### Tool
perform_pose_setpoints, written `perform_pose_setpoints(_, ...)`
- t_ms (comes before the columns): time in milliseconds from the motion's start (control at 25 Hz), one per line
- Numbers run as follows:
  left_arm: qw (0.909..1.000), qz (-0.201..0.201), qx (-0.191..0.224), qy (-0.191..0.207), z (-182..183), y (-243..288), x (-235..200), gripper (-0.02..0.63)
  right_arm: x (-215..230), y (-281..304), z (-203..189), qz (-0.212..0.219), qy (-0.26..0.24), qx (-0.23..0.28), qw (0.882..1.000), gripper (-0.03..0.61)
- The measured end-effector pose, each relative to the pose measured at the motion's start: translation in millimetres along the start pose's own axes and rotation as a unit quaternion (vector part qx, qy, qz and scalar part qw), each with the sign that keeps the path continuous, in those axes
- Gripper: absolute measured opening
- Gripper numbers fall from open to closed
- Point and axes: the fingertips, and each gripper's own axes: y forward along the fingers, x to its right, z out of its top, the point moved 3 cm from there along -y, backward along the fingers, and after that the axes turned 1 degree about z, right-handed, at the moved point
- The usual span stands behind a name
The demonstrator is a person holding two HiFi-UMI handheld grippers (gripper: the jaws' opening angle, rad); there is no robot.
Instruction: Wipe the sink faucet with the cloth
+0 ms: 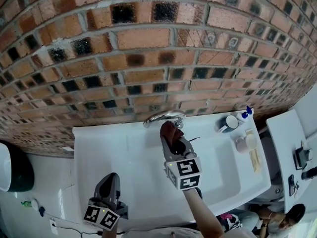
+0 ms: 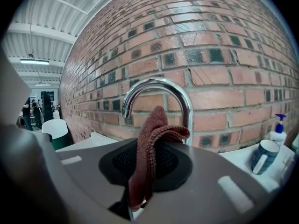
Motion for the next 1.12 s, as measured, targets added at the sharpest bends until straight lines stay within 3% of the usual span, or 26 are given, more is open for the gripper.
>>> perform_pose_setpoints(480, 0.9998, -0.001, 0.015, 0.011, 10, -16, 10, 0.006, 86, -35, -8, -0.114, 0.047, -0.010, 0.992, 0.051)
perform_pose_setpoints(600, 0.9998, 0.000, 0.017, 0.012, 11, -16, 11, 0.006, 102, -42, -10, -0.140, 0.079, -0.006, 0.987, 0.051)
perform_pose_setpoints(880, 0.9998, -0.002, 0.018, 0.009, 11, -12, 13, 0.006, 92, -18, -3, -0.096, 0.059, -0.029, 0.993, 0.051)
perform_pose_setpoints(1120, 0.9998, 0.002, 0.018, 0.009, 12, -11, 8, 0.006, 79, -14, 21, -0.082, 0.040, -0.001, 0.996, 0.051)
